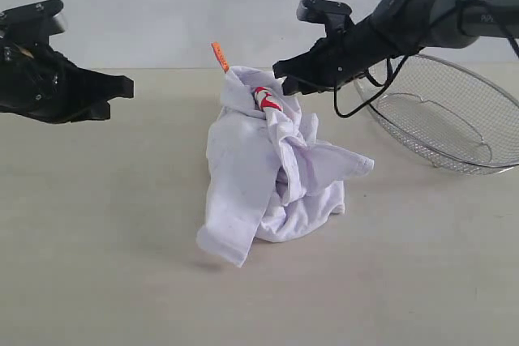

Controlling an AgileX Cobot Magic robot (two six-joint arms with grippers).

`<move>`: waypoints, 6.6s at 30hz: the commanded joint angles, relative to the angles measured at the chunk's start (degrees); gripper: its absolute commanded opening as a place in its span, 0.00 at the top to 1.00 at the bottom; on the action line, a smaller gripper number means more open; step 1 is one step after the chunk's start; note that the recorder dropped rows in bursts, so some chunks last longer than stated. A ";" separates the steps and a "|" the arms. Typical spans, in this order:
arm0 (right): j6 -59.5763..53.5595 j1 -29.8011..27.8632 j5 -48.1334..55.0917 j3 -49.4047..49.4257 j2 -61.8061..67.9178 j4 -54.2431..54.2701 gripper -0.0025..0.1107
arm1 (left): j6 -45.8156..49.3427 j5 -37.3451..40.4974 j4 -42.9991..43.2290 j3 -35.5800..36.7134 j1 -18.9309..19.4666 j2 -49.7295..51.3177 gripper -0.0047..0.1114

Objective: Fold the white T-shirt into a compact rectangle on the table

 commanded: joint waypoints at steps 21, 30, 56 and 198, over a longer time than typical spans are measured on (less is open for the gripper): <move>-3.43 0.50 6.88 -16.10 6.04 -0.71 0.98 | 61.15 18.13 -68.22 -0.82 -0.05 0.12 0.92; 11.36 -3.04 -0.05 -23.01 3.68 -20.32 0.98 | 61.28 17.82 -67.98 -0.82 -0.05 0.12 0.92; 25.33 -4.53 17.47 -25.88 -0.70 -35.73 0.55 | 62.92 18.04 -63.25 -0.82 -0.15 3.01 0.92; 7.45 4.76 34.95 -13.98 2.92 -12.39 0.98 | 111.11 -74.55 -82.29 -31.18 -6.82 23.18 0.27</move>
